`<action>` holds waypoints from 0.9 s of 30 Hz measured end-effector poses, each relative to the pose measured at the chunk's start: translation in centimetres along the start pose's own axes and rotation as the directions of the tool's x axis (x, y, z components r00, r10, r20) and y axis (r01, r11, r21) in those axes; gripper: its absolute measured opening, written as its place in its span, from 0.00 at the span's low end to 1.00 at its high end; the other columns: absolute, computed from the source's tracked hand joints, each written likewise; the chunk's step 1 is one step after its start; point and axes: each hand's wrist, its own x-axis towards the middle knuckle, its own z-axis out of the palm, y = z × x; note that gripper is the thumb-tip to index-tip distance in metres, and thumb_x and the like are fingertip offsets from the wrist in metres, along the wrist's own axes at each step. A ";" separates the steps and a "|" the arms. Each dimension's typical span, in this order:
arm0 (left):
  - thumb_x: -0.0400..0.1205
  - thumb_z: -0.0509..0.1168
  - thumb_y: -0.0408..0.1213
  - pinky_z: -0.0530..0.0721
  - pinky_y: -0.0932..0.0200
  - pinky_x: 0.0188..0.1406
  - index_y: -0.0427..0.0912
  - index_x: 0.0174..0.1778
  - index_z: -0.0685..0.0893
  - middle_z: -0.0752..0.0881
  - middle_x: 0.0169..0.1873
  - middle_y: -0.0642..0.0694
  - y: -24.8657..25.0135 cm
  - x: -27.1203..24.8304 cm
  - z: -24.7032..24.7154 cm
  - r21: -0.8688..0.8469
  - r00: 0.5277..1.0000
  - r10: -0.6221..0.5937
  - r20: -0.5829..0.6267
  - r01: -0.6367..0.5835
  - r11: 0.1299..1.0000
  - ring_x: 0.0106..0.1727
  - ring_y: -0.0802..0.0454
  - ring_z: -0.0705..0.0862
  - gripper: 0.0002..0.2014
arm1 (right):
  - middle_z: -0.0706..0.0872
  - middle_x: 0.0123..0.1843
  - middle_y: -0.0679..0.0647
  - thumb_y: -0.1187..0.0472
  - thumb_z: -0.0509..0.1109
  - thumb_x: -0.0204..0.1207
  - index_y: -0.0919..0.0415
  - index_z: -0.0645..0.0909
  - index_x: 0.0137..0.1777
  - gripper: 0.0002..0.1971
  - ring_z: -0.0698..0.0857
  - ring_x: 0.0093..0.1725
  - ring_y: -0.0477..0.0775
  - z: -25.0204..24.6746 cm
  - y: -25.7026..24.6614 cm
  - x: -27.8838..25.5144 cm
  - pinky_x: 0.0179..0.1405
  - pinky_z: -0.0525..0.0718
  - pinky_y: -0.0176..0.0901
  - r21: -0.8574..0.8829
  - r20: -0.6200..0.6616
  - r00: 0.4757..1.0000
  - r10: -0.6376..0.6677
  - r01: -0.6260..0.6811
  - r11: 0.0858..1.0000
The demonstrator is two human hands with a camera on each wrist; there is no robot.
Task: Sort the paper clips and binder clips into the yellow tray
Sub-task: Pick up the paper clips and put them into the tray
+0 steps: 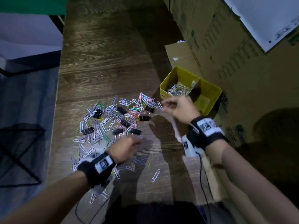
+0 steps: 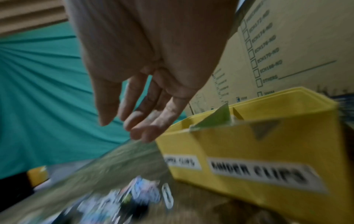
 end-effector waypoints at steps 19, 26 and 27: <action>0.77 0.57 0.40 0.82 0.56 0.48 0.44 0.53 0.83 0.83 0.49 0.50 -3.3 -5.5 9.6 0.457 0.956 0.289 0.053 -0.280 0.844 0.50 0.50 0.79 0.14 | 0.77 0.62 0.57 0.53 0.74 0.72 0.57 0.80 0.68 0.24 0.74 0.63 0.57 14.5 5.3 -9.3 0.65 0.74 0.50 -0.308 0.569 0.792 -0.221 0.454 0.836; 0.79 0.61 0.43 0.74 0.58 0.53 0.45 0.48 0.85 0.84 0.46 0.51 -4.7 -5.0 9.9 0.483 0.934 0.358 0.013 -0.319 0.815 0.49 0.50 0.79 0.10 | 0.81 0.55 0.54 0.50 0.72 0.73 0.58 0.87 0.53 0.14 0.81 0.55 0.56 15.3 6.2 -10.5 0.56 0.80 0.52 -0.280 0.462 0.882 -0.095 0.247 0.928; 0.78 0.62 0.44 0.72 0.59 0.55 0.45 0.49 0.85 0.84 0.46 0.51 -4.7 -4.9 10.0 0.484 0.932 0.363 -0.007 -0.314 0.817 0.50 0.51 0.77 0.10 | 0.81 0.55 0.54 0.51 0.72 0.74 0.59 0.88 0.53 0.14 0.81 0.56 0.55 15.3 6.1 -10.7 0.57 0.78 0.48 -0.271 0.446 0.891 -0.081 0.220 0.937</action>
